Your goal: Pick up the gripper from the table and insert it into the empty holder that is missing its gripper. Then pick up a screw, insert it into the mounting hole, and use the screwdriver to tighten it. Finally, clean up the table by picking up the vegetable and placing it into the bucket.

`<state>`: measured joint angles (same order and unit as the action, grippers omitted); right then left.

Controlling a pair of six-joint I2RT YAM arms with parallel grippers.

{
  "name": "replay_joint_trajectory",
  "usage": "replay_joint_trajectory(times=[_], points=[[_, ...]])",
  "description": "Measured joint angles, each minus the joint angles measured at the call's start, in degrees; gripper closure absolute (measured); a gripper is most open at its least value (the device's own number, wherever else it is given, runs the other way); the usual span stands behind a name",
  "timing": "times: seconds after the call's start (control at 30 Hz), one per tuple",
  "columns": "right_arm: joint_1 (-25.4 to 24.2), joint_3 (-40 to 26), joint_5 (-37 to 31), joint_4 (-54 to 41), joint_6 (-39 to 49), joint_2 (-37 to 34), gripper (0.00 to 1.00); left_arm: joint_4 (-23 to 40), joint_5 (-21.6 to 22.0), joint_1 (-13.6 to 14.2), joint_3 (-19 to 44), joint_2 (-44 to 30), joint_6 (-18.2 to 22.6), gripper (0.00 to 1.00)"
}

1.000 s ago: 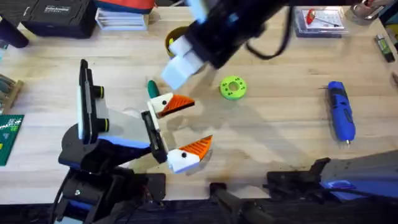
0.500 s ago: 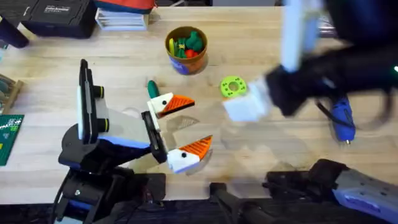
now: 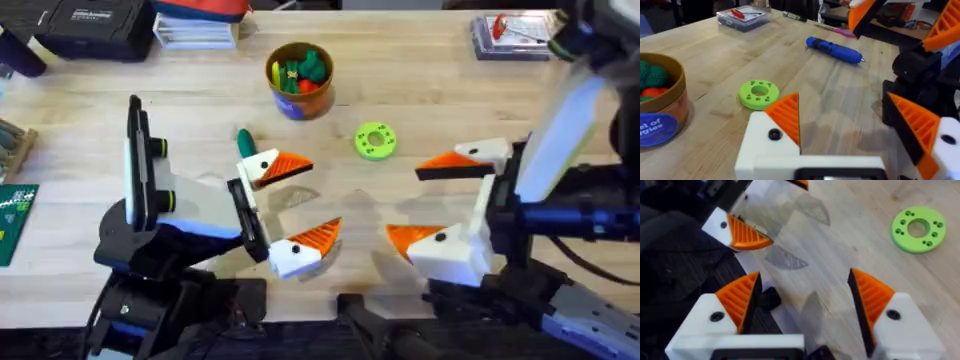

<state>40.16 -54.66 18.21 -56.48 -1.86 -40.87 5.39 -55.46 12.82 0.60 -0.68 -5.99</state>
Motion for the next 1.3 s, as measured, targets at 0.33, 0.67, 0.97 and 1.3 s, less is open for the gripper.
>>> replay_joint_trajectory(times=[0.33, 0.67, 0.97, 1.3], points=[[0.0, 0.1, 1.8, -0.1, 5.0, -0.5, 0.009, 0.0, 0.0, 0.0, 0.0, 0.0, 0.1, 0.445], [0.0, 0.1, 3.1, -0.1, 7.3, -1.0, 0.008, 0.0, 0.0, 0.0, 0.0, 0.0, 0.4, 0.996], [0.0, 0.1, -2.8, 0.0, 7.8, -1.0, 0.008, 0.0, 0.0, 0.0, 0.0, 0.0, 0.4, 0.996], [-10.4, 0.1, -17.6, -1.6, 1.6, -3.3, 0.009, 0.0, 0.0, 0.0, 0.0, 0.0, 0.4, 0.996]])
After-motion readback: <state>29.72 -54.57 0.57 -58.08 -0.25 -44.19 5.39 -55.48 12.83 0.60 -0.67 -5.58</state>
